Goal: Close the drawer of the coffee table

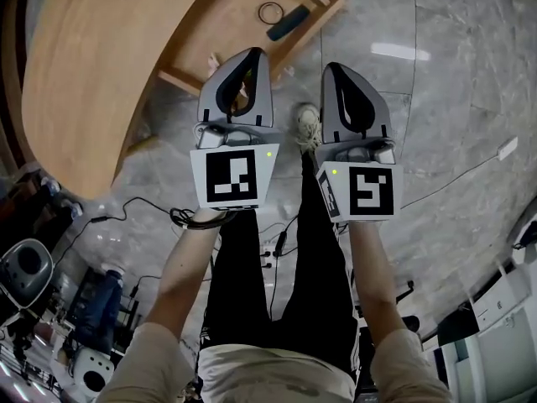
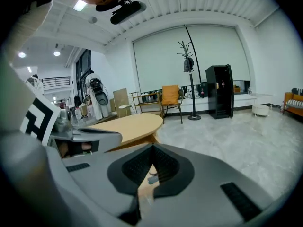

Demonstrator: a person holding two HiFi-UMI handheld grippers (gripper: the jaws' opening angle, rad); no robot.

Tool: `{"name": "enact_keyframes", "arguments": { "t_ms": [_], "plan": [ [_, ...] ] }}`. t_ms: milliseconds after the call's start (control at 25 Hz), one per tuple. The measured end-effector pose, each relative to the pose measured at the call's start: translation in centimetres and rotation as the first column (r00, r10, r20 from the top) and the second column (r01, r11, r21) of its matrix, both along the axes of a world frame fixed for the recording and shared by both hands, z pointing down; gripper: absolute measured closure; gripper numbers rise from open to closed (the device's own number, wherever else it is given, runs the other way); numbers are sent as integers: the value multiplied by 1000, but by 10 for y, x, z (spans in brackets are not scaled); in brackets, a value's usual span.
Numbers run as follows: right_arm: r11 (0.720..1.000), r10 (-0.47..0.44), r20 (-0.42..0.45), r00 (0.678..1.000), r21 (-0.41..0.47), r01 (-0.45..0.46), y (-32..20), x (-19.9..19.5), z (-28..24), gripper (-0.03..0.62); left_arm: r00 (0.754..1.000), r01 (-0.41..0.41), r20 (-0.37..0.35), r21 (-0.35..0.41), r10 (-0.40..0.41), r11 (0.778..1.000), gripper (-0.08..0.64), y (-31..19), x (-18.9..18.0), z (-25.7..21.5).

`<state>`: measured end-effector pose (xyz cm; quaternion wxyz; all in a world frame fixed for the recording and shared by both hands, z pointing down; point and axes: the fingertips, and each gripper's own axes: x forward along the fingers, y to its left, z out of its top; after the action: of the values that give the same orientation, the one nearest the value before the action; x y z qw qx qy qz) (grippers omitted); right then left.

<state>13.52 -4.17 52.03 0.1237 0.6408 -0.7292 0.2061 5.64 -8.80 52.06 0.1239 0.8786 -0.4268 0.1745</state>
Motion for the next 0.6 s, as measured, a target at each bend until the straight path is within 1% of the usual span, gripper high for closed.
{"name": "enact_keyframes", "arguments": {
  "t_ms": [200, 480, 520, 600],
  "plan": [
    [999, -7, -1, 1000, -34, 7, 8, 3, 13, 586, 999, -16, 31, 4, 16, 1000, 552, 9, 7, 2],
    [999, 13, 10, 1000, -30, -12, 1, 11, 14, 586, 999, -32, 36, 12, 32, 999, 552, 7, 21, 2],
    [999, 12, 10, 1000, -31, -12, 0, 11, 15, 586, 998, -41, 43, 5, 41, 999, 552, 8, 23, 3],
    [999, 10, 13, 1000, -35, -10, 0, 12, 16, 586, 993, -86, 76, -48, 90, 995, 551, 13, 28, 14]
  ]
}}
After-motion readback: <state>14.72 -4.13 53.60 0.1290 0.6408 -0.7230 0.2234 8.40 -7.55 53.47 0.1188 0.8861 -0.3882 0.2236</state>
